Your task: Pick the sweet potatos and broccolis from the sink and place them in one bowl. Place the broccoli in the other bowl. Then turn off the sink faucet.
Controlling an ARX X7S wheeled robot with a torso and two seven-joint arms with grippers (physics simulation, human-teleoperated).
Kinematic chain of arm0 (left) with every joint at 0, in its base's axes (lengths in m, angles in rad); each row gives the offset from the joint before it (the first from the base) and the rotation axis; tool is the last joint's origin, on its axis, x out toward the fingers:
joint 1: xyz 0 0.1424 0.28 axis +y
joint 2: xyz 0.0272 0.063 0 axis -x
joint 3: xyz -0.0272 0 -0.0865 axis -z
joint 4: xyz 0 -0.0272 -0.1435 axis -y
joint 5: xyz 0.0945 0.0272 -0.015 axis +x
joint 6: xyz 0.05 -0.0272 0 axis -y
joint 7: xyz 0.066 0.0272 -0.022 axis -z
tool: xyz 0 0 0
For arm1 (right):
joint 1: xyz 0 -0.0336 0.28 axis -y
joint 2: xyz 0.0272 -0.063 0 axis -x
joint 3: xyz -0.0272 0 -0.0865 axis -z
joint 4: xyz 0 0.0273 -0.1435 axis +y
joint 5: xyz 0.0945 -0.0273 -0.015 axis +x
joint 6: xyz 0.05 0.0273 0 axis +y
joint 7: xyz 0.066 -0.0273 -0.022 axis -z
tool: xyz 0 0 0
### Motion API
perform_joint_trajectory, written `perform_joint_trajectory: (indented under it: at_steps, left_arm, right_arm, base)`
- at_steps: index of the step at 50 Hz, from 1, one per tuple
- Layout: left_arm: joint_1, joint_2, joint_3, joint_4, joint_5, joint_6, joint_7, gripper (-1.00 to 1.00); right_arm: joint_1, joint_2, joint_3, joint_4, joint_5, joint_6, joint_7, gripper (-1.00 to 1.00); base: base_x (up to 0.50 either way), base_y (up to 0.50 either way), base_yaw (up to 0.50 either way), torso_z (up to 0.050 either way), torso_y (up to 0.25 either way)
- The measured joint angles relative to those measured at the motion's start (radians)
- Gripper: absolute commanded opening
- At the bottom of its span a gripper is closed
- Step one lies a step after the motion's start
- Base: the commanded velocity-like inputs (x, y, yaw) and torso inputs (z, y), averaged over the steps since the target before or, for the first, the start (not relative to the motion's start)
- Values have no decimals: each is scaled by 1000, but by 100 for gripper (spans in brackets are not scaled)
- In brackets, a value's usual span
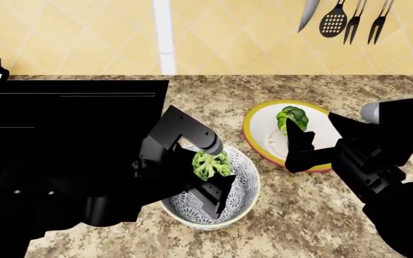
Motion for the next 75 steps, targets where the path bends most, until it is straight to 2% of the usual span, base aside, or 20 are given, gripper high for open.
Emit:
perform_joint_trajectory:
  at_steps: [7,8,29,44,62,75]
  left_arm:
    - [0,1,4,-3,7,2,6,-100]
    - [0,1,5,-4,9,3,7,100]
    - [-14,-6,-2,14,7,17,1,100]
    - [-32,-59,-67,47,-5,60,-46,100]
    - [90,-171,-161,85,130,220,-166,100]
    - [175,-199,-195,80,220,318,-224,100]
  right_arm:
    - [-2,-1,-3,4,-3,-2,-2,100]
    - [-2,-1,-3,5,-3,-3,-2,100]
    - [-7,-3,-4,9,-1,-8,-2,100]
    - [15,-1,-2,6,8,-6,4,100]
    - [21,-6,-1,13,-15,-28,-2,100]
    - [1,-4,1,5,-43,-50,-4,100]
  base:
    - [0,0,0,0,0]
    - [0,0,0,0,0]
    - [0,0,0,0,0]
    - [0,0,0,0,0]
    - [0,0,0,0,0]
    - [0,0,0,0,0]
